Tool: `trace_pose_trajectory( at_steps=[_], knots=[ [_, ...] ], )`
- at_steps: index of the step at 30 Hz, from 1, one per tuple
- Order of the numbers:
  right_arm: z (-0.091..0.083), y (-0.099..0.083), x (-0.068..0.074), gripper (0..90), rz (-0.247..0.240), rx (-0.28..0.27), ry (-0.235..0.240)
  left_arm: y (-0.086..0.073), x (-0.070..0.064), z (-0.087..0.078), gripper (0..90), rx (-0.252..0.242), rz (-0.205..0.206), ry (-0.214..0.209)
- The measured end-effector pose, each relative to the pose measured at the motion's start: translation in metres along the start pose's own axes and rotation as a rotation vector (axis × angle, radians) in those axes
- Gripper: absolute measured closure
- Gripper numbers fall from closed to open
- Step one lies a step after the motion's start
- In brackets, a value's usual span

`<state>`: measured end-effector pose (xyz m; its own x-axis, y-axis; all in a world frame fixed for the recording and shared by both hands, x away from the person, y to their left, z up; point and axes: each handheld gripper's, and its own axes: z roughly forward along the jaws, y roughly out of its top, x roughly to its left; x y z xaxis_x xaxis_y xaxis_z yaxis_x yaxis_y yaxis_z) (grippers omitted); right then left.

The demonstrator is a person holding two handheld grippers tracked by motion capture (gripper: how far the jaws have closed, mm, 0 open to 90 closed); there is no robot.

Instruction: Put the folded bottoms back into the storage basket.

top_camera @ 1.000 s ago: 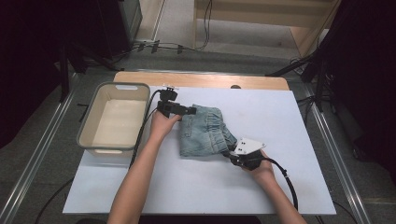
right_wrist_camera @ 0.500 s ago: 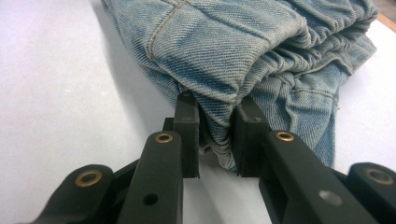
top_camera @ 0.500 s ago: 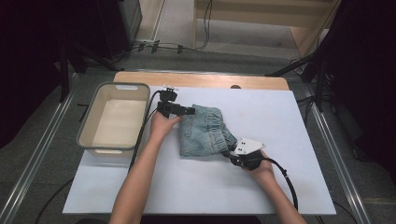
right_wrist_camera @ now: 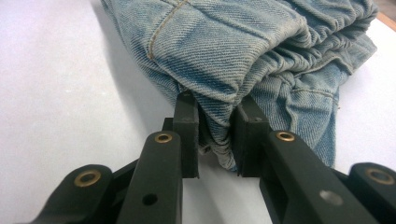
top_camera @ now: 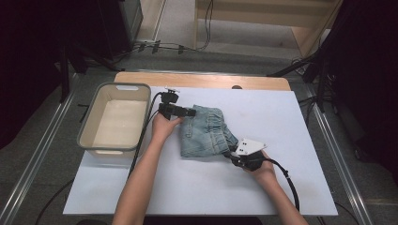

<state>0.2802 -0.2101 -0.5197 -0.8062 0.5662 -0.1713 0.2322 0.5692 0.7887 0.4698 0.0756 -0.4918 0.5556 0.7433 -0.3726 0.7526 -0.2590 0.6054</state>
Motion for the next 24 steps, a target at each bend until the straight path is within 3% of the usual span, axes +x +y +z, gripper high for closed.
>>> trace_pose_trajectory(
  at_steps=[10,20,24],
  knots=[
    [0.0,0.0001,0.0001,73.5,-0.001,0.0,0.0,-0.0028,0.002,0.0047,34.9,0.022,-0.014,-0.033],
    [0.0001,0.0003,0.0005,73.5,-0.001,0.001,-0.003,-0.0044,0.0011,0.0068,42.1,0.023,0.001,-0.029],
    [0.0001,0.0003,0.0007,73.5,-0.002,0.001,-0.005,-0.0053,-0.0002,0.0078,48.8,0.022,0.006,-0.032]
  ],
)
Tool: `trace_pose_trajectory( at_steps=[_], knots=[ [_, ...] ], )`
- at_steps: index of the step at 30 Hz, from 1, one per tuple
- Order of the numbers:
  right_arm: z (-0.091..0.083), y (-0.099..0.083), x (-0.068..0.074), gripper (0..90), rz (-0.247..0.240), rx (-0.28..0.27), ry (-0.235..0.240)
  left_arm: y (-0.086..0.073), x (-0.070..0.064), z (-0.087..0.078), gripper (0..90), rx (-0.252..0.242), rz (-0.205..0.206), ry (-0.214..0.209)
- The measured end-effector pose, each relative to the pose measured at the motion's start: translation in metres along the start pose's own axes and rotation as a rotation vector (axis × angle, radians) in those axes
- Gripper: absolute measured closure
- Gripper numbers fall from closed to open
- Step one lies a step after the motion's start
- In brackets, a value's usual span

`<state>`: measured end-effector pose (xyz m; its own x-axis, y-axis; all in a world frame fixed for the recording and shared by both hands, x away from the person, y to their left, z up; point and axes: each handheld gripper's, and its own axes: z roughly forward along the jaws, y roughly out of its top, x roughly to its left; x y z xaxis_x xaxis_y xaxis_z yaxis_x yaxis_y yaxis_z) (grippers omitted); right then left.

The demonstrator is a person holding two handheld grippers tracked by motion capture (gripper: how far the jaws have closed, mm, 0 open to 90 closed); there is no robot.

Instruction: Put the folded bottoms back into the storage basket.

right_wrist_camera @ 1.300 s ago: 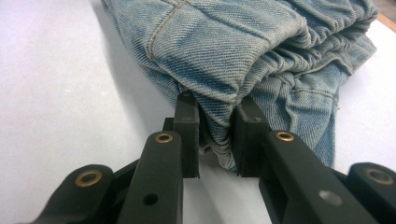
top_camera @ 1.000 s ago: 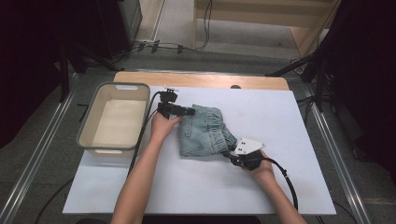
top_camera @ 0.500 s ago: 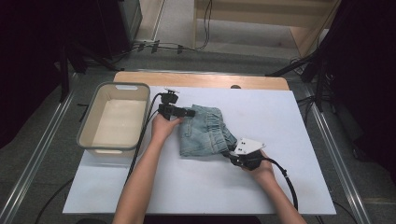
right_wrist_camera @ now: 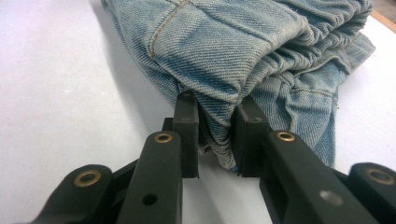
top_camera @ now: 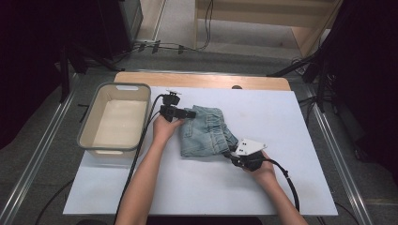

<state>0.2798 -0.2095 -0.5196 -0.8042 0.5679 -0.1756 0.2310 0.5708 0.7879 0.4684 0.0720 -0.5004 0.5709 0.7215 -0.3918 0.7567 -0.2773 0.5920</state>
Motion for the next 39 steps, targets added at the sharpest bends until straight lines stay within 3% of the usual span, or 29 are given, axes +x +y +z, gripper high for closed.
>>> trace_pose_trajectory(
  at_steps=[14,21,39],
  knots=[
    [0.0,-0.0002,-0.0002,73.5,0.006,-0.001,0.001,-0.0043,-0.0014,0.0003,71.7,-0.024,0.026,-0.03],
    [-0.0001,-0.0001,0.0,73.5,0.009,0.001,0.002,-0.0057,-0.0012,-0.0006,73.7,-0.036,0.013,-0.037],
    [-0.0022,0.0031,-0.0019,77.0,0.008,-0.005,-0.006,-0.0024,-0.0076,-0.007,74.6,-0.068,0.04,-0.031]
  ],
)
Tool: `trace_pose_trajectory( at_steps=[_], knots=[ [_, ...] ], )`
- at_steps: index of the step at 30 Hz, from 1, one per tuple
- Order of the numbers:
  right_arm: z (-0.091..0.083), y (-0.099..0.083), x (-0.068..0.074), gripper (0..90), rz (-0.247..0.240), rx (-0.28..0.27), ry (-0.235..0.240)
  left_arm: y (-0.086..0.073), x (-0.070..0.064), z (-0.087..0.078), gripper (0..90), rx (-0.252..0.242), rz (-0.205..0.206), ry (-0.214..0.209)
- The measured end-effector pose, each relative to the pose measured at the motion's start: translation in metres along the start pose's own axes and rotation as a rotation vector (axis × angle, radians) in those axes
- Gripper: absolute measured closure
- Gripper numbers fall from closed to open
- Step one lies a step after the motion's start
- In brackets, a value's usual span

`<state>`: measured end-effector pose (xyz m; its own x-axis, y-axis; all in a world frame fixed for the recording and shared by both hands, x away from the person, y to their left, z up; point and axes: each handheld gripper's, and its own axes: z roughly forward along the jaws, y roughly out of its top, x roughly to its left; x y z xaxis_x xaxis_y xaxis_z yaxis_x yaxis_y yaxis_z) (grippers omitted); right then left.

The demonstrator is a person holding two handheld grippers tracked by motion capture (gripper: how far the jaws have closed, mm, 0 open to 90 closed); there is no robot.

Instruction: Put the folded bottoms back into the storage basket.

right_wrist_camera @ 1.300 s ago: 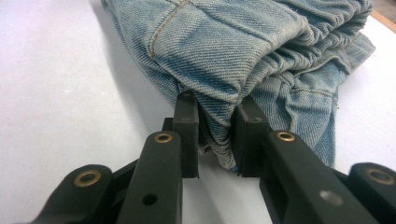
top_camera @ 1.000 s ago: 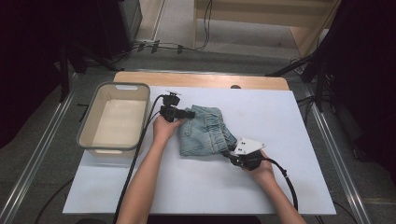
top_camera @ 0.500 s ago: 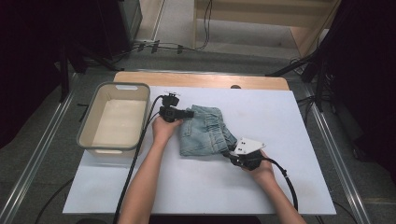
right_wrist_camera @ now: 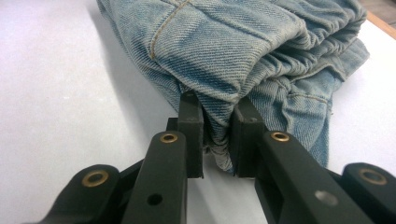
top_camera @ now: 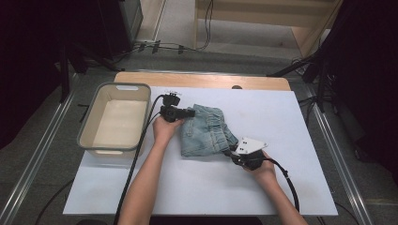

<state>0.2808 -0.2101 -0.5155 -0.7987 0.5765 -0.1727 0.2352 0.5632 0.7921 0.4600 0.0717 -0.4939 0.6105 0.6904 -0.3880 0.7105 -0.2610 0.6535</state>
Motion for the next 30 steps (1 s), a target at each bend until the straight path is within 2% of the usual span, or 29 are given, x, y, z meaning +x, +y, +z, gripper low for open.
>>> trace_pose_trajectory(
  at_steps=[10,30],
  knots=[
    [-0.006,0.004,-0.001,77.2,0.001,-0.01,-0.02,0.004,-0.007,-0.006,74.8,-0.026,0.019,-0.01],
    [-0.024,0.014,-0.002,77.2,0.005,-0.064,-0.047,0.016,-0.026,-0.021,75.1,-0.079,0.056,-0.029]
  ],
)
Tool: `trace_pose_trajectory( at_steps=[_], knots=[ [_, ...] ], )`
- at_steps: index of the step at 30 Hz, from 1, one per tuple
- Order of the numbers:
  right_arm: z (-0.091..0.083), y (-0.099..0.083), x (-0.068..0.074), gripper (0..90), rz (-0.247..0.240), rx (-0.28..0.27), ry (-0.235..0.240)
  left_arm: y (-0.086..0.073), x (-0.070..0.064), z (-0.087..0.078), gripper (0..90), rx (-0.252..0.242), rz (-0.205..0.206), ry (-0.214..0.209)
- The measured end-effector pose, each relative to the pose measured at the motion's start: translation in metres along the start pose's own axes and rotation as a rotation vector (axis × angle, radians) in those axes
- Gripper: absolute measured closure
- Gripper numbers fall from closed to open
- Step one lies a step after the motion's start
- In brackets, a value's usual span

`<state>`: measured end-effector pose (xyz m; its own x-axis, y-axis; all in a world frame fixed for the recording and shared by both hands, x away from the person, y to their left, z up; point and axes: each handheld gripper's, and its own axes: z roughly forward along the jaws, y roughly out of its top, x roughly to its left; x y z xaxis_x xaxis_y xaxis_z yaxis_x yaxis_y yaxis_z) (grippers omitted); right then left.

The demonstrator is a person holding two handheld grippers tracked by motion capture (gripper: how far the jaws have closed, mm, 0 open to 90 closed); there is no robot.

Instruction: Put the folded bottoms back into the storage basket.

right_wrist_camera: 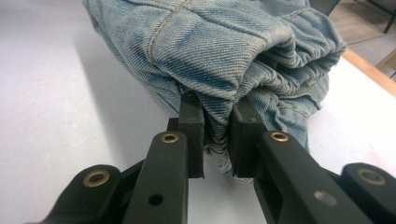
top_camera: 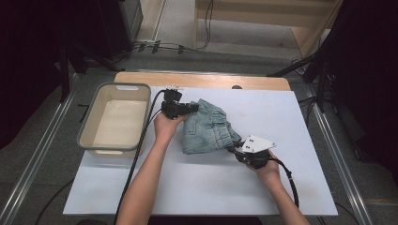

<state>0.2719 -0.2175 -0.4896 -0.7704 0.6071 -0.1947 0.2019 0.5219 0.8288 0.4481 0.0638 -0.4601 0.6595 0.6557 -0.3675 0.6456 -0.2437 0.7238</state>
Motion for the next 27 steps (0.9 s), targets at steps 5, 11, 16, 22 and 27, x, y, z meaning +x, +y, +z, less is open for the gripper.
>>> trace_pose_trajectory(
  at_steps=[5,11,16,22,27],
  knots=[
    [-0.005,0.003,0.0,77.3,-0.002,-0.016,-0.01,0.004,-0.005,-0.004,75.2,-0.01,0.009,-0.003],
    [-0.009,0.009,0.0,77.7,-0.011,-0.026,-0.011,0.008,-0.008,-0.009,75.3,-0.028,0.008,-0.008],
    [-0.013,0.013,-0.001,77.7,-0.005,-0.034,-0.008,0.014,-0.013,-0.014,75.4,-0.035,0.019,-0.012],
    [-0.021,0.018,-0.002,77.6,-0.02,-0.053,-0.034,0.022,-0.02,-0.02,75.4,-0.053,0.035,-0.017],
    [-0.026,0.022,-0.004,77.6,-0.028,-0.069,-0.049,0.029,-0.025,-0.024,75.4,-0.07,0.044,-0.017]
  ],
)
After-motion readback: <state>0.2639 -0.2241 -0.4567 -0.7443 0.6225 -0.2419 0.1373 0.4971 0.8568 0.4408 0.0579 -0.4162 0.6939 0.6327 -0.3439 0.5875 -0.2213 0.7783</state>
